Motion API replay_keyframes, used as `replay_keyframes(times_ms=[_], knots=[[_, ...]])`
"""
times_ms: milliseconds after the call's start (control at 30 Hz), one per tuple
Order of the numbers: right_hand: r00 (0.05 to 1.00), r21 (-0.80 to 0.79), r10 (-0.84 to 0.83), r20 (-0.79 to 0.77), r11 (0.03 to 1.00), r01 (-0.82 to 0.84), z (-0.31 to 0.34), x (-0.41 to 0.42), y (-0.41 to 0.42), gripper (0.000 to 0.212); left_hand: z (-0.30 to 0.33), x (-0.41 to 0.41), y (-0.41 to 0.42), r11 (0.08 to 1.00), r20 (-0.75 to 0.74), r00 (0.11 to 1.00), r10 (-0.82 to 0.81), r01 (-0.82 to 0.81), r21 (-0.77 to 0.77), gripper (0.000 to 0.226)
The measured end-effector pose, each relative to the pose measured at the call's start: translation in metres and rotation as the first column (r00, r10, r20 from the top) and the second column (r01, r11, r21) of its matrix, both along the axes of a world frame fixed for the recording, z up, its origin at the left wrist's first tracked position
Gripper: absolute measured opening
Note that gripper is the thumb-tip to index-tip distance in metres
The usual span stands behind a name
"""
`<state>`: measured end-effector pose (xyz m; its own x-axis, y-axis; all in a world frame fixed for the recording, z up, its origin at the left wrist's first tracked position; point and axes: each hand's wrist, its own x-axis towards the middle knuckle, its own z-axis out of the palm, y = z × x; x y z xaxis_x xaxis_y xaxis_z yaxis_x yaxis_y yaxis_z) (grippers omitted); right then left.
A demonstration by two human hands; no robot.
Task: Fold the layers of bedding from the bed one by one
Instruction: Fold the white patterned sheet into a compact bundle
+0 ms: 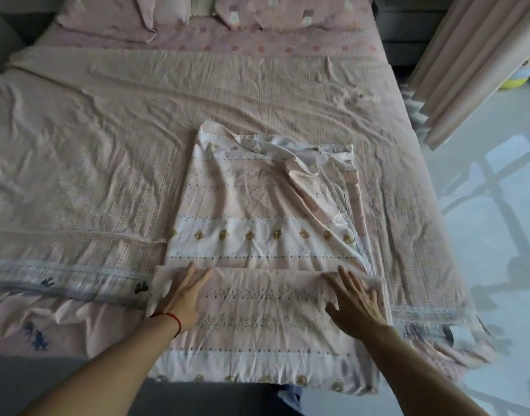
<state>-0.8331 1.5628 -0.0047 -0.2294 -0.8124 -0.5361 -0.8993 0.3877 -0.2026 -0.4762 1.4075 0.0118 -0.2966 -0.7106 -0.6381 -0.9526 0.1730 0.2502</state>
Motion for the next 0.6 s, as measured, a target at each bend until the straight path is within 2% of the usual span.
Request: replay_keyframes(times_ms=[133,233,333,433,533,600], knots=[[0.996,-0.025,-0.015,-0.089,1.0,0.013,-0.015,-0.029,-0.043,0.061,-0.011,-0.046,-0.055,0.989,0.006,0.997,0.071,-0.07,-0.131,0.09],[0.992,-0.217,-0.081,-0.094,0.974,0.059,-0.024,-0.051,-0.088,0.053,-0.013,-0.086,-0.093,0.992,-0.069,0.998,0.0,-0.009,-0.128,0.082],[0.991,-0.34,-0.13,-0.02,0.933,0.116,-0.042,-0.078,-0.153,0.052,-0.026,-0.122,-0.143,0.982,0.003,0.997,-0.083,0.082,-0.172,0.074],[0.981,-0.33,-0.196,0.01,0.925,0.188,-0.064,-0.114,-0.221,0.067,-0.047,-0.156,-0.199,0.982,0.01,0.995,-0.094,0.095,-0.161,0.07],[0.978,-0.288,-0.209,0.0,0.937,0.2,-0.093,-0.15,-0.265,0.078,-0.067,-0.192,-0.248,0.987,-0.049,0.998,-0.049,0.041,-0.158,0.061],[0.977,-0.223,-0.214,0.001,0.952,0.209,-0.111,-0.16,-0.278,0.075,-0.086,-0.218,-0.276,0.987,-0.116,0.993,-0.038,0.019,-0.162,0.059]])
